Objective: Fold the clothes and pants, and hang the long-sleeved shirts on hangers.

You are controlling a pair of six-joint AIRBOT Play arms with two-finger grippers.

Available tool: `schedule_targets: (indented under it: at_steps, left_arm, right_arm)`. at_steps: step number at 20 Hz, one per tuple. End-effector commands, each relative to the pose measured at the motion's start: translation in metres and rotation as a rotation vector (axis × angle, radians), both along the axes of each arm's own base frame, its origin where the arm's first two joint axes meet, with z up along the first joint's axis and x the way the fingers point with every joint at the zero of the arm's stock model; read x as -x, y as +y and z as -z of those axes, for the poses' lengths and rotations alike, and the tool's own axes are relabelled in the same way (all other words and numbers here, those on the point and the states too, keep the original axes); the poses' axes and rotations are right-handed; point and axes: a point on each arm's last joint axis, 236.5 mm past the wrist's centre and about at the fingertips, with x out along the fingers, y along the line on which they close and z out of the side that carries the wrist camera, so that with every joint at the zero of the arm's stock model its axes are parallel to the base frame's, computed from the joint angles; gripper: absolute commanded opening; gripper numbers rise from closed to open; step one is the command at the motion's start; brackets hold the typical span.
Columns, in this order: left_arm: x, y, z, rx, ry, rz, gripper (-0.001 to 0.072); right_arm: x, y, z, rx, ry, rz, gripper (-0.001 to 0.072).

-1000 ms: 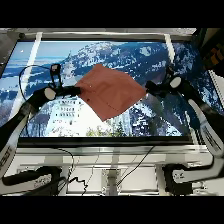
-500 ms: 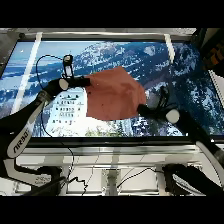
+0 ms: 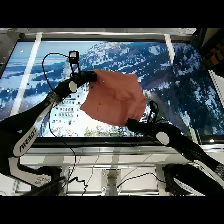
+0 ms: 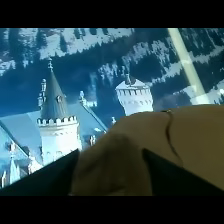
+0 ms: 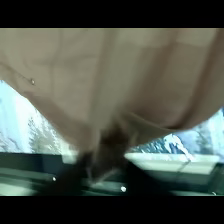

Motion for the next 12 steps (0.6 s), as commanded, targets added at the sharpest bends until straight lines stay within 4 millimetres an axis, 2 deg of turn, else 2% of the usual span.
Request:
schedule_targets:
  at_steps: [1,4,5,6,7,10,11,12]
  left_arm:
    - [0.001,0.000,-0.004,-0.005,-0.004,0.006,0.0707]
    - [0.025,0.012,0.002,-0.107,0.105,0.077,0.0693]
    - [0.039,0.021,0.003,-0.119,0.181,0.090,0.0638]
    - [0.055,0.035,0.001,-0.122,0.255,0.094,0.0485]
    - [0.069,0.053,-0.010,-0.125,0.307,0.090,0.0408]
    - [0.103,0.120,-0.064,-0.136,0.336,0.032,0.0408]
    - [0.125,0.142,-0.074,-0.166,0.375,0.037,0.0407]
    - [0.151,0.166,-0.073,-0.211,0.448,0.046,0.0408]
  right_arm:
    - [0.011,-0.006,0.009,0.053,0.033,-0.026,0.0715]
    - [0.021,-0.015,0.018,0.107,0.067,-0.055,0.0700]
    - [0.022,-0.018,0.019,0.120,0.078,-0.057,0.0700]
    - [0.020,-0.024,0.018,0.137,0.090,-0.049,0.0697]
    - [0.012,-0.036,0.013,0.164,0.091,-0.035,0.0691]
    - [-0.027,-0.090,-0.018,0.277,0.038,-0.035,0.0686]
    - [-0.037,-0.115,-0.028,0.320,0.031,-0.035,0.0686]
    - [-0.044,-0.142,-0.036,0.356,0.034,-0.022,0.0686]
